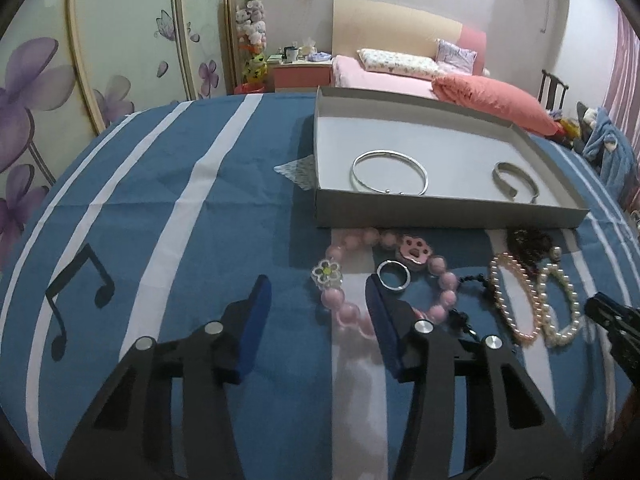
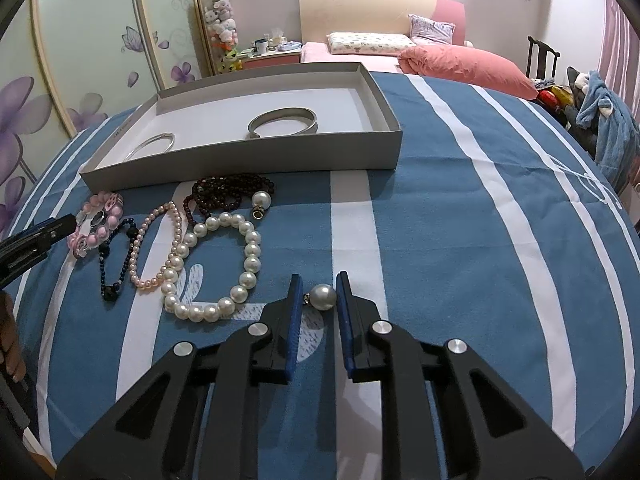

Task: Organize jewelry
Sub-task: 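Move the left tool to the pink beaded bracelet while the right tool reaches the pearl stud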

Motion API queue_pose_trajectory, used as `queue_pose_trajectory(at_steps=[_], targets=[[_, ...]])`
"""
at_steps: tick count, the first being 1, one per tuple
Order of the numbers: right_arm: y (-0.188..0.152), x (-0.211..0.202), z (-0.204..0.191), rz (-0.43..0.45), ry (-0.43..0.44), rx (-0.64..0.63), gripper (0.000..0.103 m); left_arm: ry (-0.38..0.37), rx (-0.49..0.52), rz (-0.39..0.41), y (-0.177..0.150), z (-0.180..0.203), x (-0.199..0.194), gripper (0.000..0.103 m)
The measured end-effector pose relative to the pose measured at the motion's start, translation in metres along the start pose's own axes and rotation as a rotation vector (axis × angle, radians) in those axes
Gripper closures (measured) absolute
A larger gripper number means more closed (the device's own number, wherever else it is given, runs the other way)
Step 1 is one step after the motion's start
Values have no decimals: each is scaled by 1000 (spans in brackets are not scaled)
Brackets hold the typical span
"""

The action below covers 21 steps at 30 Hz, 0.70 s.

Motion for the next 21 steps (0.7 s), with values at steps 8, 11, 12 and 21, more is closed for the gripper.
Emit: queue_pose_trajectory(at_steps=[8, 11, 12, 21], targets=[[0, 0, 0, 0, 0, 0, 85, -8, 2, -39, 3, -5, 13, 80], [0, 0, 0, 0, 1, 1, 85, -17, 0, -37, 4, -8, 13, 84], [0, 0, 0, 0, 0, 0, 85, -18, 1, -38, 4, -8, 13, 84], [0, 0, 0, 0, 0, 0, 85, -1, 25, -49, -9, -6, 0, 81]])
Point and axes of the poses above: each gripper's, at about its wrist camera, not at the fingertips, and x roughly the way its jaws point, z to its right, y to its top, the point moved 5 cm from there along x, roughly the way its jaws point, and after that the axes turned 14 degrees about -y, right-handed, at the moved point
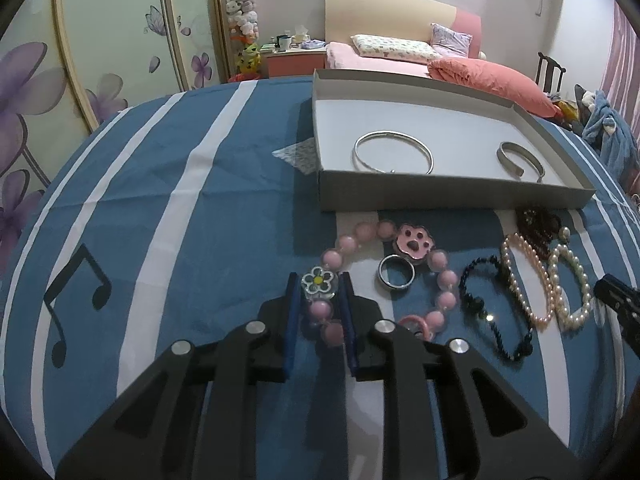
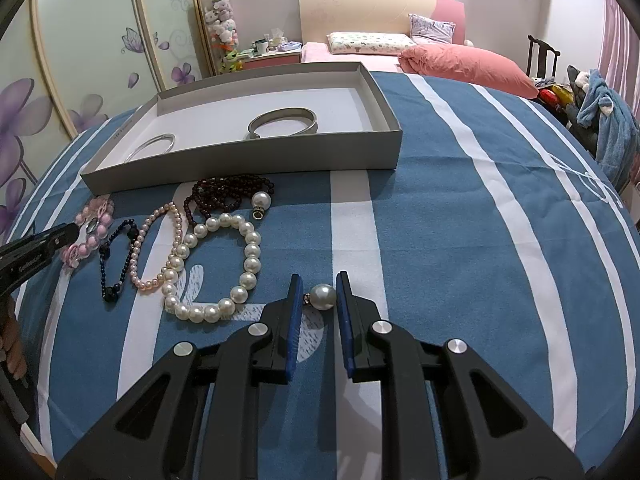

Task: Organize jewelry
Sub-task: 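Move the left tool to the pink beaded bracelet while the right tool reaches the pearl stud, then grasp and lift the pink bracelet with the left tool while the right tool lifts the pearl stud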

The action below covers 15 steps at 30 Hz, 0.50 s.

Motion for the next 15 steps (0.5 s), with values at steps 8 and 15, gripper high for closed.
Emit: queue_pose_trajectory(at_steps=[8, 15], targets=[[0, 0, 0, 0, 0, 0, 85, 12, -5, 3, 4, -1, 3, 74], [0, 0, -1, 1, -7, -7, 85, 10, -8, 4, 4, 0, 3, 76]])
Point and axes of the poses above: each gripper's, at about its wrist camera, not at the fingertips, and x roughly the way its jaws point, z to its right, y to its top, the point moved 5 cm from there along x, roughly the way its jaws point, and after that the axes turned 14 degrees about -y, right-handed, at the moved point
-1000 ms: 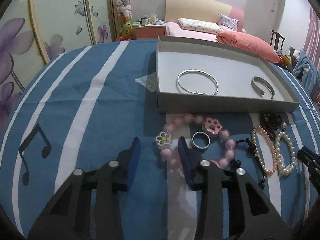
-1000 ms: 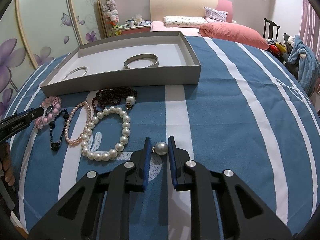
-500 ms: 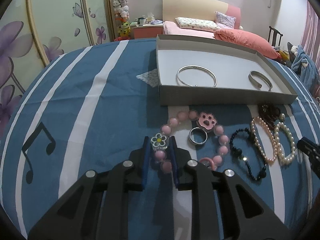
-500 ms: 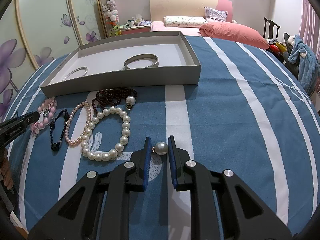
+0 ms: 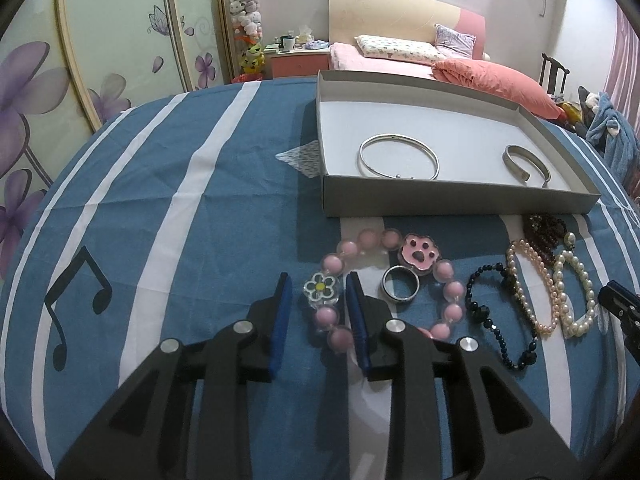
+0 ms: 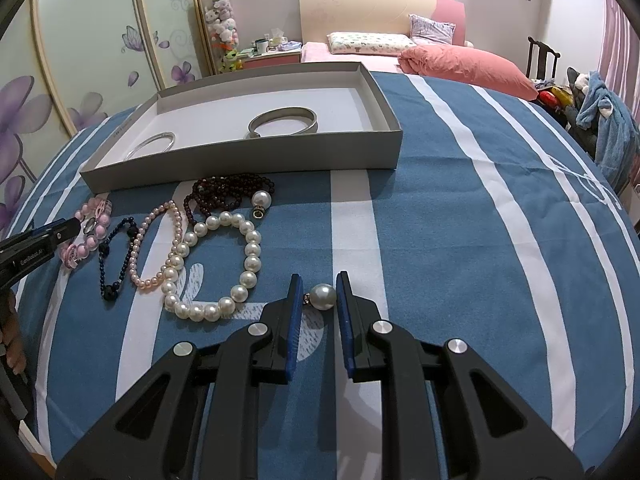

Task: Organize jewelry
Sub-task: 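Grasp and lift the pink bracelet with the left tool while the right tool lifts the pearl stud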

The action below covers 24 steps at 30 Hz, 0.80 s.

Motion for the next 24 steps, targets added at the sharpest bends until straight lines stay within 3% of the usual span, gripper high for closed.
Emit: queue_pose_trajectory(at_steps=[2, 11, 24], targets=[[-1, -1, -2, 2, -9, -7, 85, -1, 0, 1, -1, -1, 0, 83], [0, -4, 5, 11, 24, 36, 86, -41, -19, 19, -3, -4, -6, 84], [18, -32, 4, 151, 74, 73, 87, -164, 52, 201, 17, 30, -51, 84]])
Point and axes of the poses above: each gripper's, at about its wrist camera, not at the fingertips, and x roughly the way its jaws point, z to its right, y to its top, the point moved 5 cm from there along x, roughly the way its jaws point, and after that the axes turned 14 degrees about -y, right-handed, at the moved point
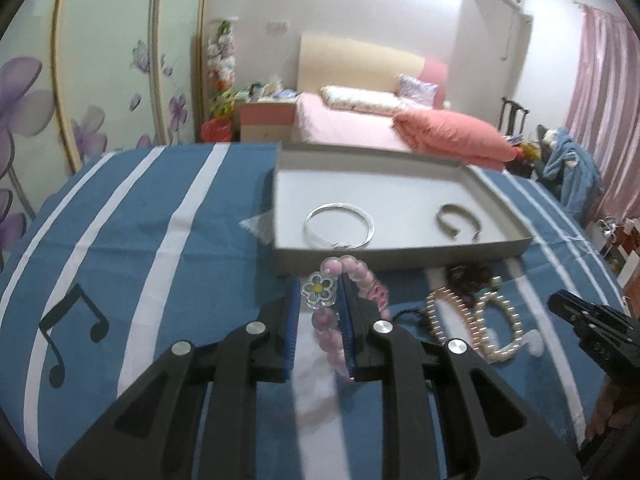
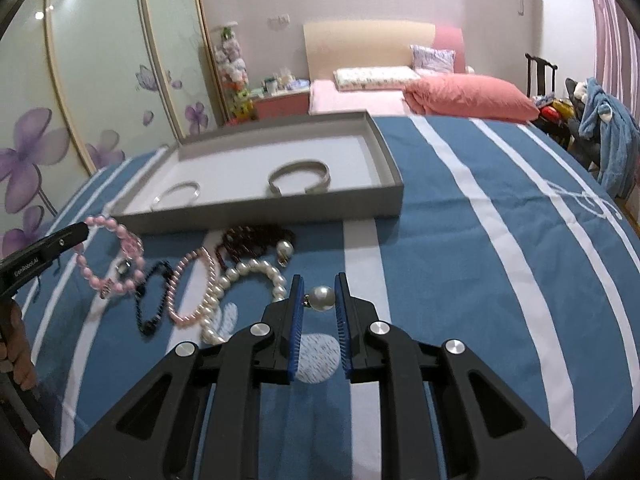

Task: Organize jewelry
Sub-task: 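Grasp and lift the pink bracelet with the left tool while the right tool lifts the pearl stud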

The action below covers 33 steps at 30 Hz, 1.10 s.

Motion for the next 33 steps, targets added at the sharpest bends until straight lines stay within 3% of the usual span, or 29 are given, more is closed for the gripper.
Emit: queue_pose_trajectory(at_steps=[9, 16, 24, 33], targets=[[8, -14, -9, 71, 28, 8, 87, -75, 48, 52, 12, 32, -3, 84], [11, -19, -12, 92, 34, 16, 87, -92, 46, 89, 19, 38, -12, 84], [18, -32, -17, 144, 40, 22, 87, -51, 42, 152, 22, 41, -35, 84], [38, -55, -31, 284, 31, 9, 87, 30, 119, 268, 27, 63, -58, 84]])
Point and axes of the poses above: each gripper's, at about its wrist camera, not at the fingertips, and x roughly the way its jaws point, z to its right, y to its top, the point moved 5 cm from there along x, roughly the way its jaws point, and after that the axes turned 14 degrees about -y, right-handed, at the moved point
